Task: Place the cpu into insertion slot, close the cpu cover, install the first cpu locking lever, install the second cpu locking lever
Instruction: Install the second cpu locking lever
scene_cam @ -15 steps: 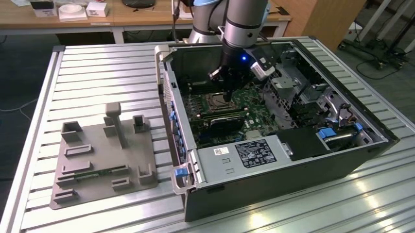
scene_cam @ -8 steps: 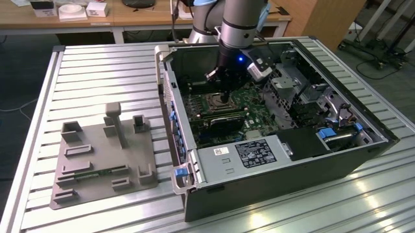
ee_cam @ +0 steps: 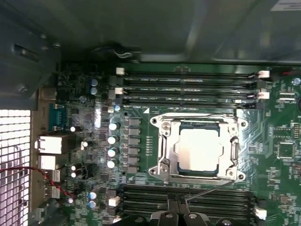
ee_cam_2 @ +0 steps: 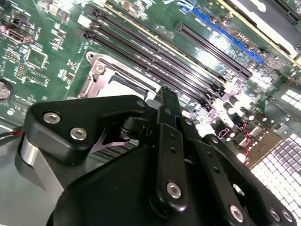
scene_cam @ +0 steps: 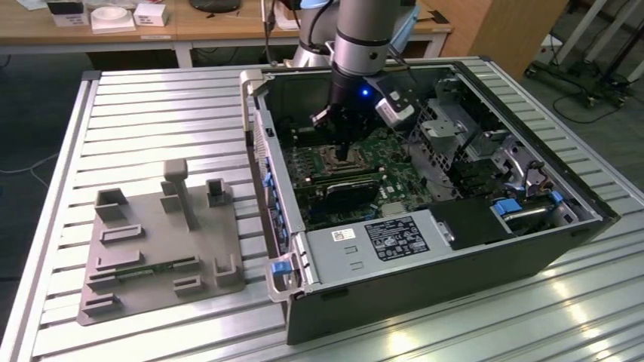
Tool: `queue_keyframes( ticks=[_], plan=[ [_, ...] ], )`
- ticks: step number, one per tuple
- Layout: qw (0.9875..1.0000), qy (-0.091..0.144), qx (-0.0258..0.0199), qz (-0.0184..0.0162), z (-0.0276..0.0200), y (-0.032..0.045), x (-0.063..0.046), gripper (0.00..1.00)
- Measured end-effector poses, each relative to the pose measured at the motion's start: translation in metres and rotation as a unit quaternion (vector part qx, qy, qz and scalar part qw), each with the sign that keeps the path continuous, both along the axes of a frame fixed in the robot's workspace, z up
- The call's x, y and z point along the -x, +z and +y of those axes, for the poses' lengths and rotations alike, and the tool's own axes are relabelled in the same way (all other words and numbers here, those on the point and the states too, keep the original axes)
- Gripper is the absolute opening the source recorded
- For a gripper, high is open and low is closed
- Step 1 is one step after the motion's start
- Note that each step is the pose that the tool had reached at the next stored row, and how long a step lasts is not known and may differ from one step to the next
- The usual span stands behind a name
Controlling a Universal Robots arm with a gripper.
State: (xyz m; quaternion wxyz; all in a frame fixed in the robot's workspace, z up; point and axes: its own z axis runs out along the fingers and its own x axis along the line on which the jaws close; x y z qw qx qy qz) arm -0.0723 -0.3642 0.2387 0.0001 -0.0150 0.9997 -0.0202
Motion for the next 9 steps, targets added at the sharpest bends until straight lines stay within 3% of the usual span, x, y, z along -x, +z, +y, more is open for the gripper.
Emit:
queue_keyframes(
  ticks=[9],
  plan=[
    [1.0000,0.000,0.0001,0.0003,0.0000,0.0000,0.0021,0.10]
  ],
)
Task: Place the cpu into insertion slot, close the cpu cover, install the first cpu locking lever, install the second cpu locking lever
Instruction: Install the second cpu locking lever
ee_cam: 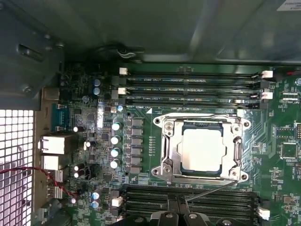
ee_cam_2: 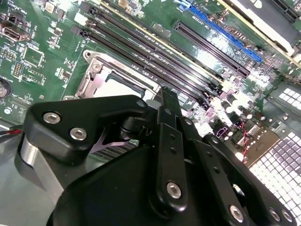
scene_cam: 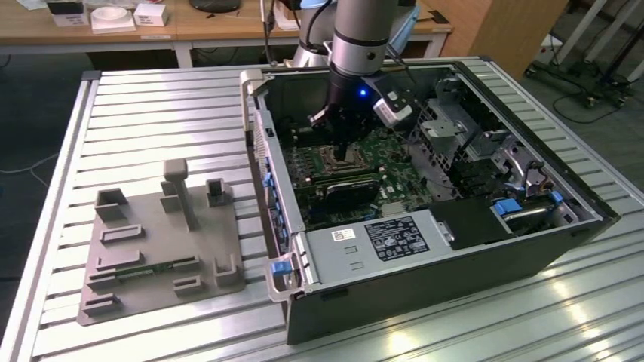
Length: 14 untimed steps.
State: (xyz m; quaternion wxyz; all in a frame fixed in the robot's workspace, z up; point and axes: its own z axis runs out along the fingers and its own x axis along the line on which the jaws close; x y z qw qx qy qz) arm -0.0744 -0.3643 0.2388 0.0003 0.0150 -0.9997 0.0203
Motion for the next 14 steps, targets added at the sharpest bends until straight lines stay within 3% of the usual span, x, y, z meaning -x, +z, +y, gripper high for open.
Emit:
queue_keyframes(
  ticks=[6,14],
  plan=[
    [1.0000,0.000,-0.0001,0.0025,0.0000,0.0000,0.0000,0.10],
    [0.9999,0.000,-0.0001,0.0109,0.0000,-0.0001,0.0000,0.10]
  ],
)
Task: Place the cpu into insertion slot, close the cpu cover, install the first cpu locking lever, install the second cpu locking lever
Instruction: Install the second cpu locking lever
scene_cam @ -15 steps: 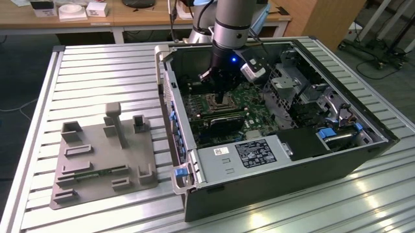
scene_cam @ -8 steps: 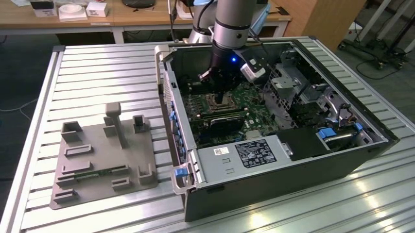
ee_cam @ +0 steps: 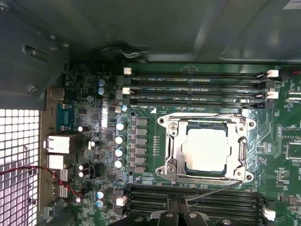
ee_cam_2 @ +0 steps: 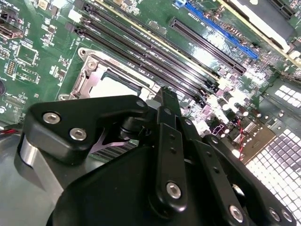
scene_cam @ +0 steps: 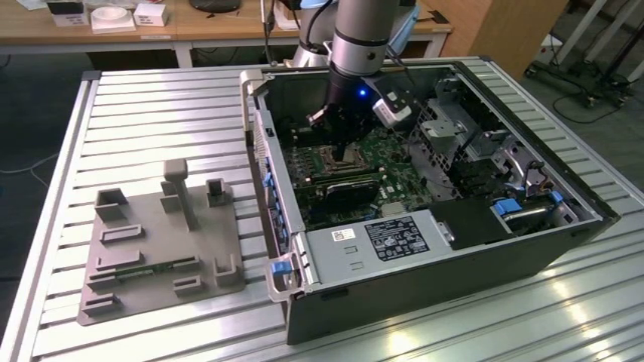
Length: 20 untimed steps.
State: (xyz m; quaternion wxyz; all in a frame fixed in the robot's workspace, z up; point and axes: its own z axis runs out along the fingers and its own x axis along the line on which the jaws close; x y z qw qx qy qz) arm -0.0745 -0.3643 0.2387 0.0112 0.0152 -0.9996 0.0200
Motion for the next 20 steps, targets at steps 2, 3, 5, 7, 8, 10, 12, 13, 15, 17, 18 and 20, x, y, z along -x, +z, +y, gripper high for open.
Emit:
queue_keyframes(
  ticks=[2,3,5,7,8,10,12,13,15,17,18,20],
  plan=[
    [1.0000,0.000,-0.0001,0.0005,0.0000,-0.0004,0.0000,0.10],
    [1.0000,0.000,-0.0002,0.0005,0.0000,-0.0008,0.0000,0.10],
    [1.0000,0.000,-0.0001,0.0006,0.0000,-0.0017,0.0000,0.10],
    [1.0000,0.000,-0.0001,0.0006,0.0000,-0.0027,0.0000,0.10],
    [1.0000,0.000,-0.0001,0.0006,0.0000,-0.0031,0.0000,0.10],
    [1.0000,0.000,-0.0001,0.0006,0.0000,-0.0038,0.0000,0.10],
    [1.0000,0.000,-0.0001,0.0006,0.0000,-0.0046,0.0000,0.10],
    [1.0000,0.000,-0.0001,0.0006,0.0000,-0.0050,0.0000,0.10],
    [1.0000,0.000,-0.0001,0.0006,0.0000,-0.0061,0.0000,0.10],
    [1.0000,0.000,0.0000,0.0007,0.0000,-0.0076,0.0000,0.10],
    [1.0000,0.000,0.0000,0.0008,0.0000,-0.0083,0.0000,0.10],
    [1.0000,0.000,-0.0001,0.0009,0.0000,-0.0099,0.0000,0.10]
  ],
)
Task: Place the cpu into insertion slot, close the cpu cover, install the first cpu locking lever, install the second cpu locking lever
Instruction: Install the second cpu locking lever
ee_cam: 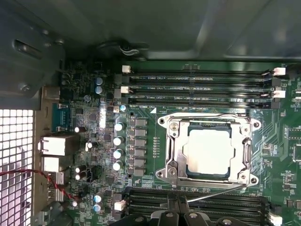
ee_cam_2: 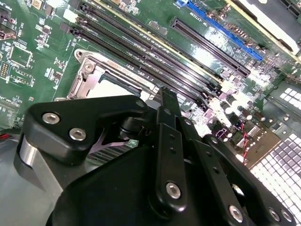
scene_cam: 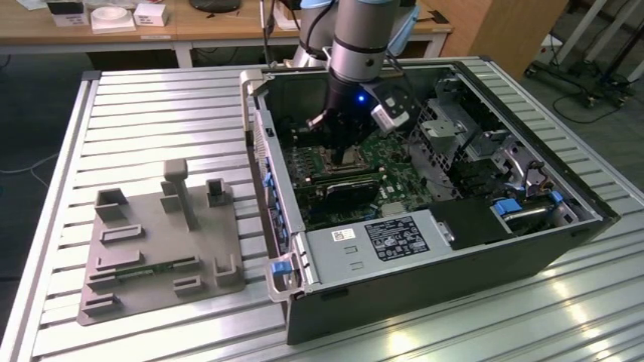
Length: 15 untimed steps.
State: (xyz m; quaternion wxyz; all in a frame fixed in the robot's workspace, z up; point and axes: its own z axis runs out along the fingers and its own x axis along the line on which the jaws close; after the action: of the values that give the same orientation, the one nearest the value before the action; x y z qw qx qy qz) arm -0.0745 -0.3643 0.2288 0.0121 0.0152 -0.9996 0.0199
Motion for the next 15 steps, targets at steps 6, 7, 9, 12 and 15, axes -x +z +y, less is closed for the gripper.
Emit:
queue_keyframes(
  ticks=[6,7,9,12,15],
  plan=[
    [1.0000,0.000,0.0000,0.0003,0.0000,-0.0042,0.0000,0.10],
    [1.0000,0.000,0.0001,0.0004,0.0000,-0.0049,0.0000,0.10],
    [1.0000,0.000,0.0000,0.0004,0.0000,-0.0061,0.0000,0.10],
    [1.0000,0.000,0.0000,0.0004,0.0000,-0.0077,0.0000,0.10],
    [1.0000,0.000,0.0001,0.0004,-0.0001,-0.0089,0.0001,0.10]
  ],
)
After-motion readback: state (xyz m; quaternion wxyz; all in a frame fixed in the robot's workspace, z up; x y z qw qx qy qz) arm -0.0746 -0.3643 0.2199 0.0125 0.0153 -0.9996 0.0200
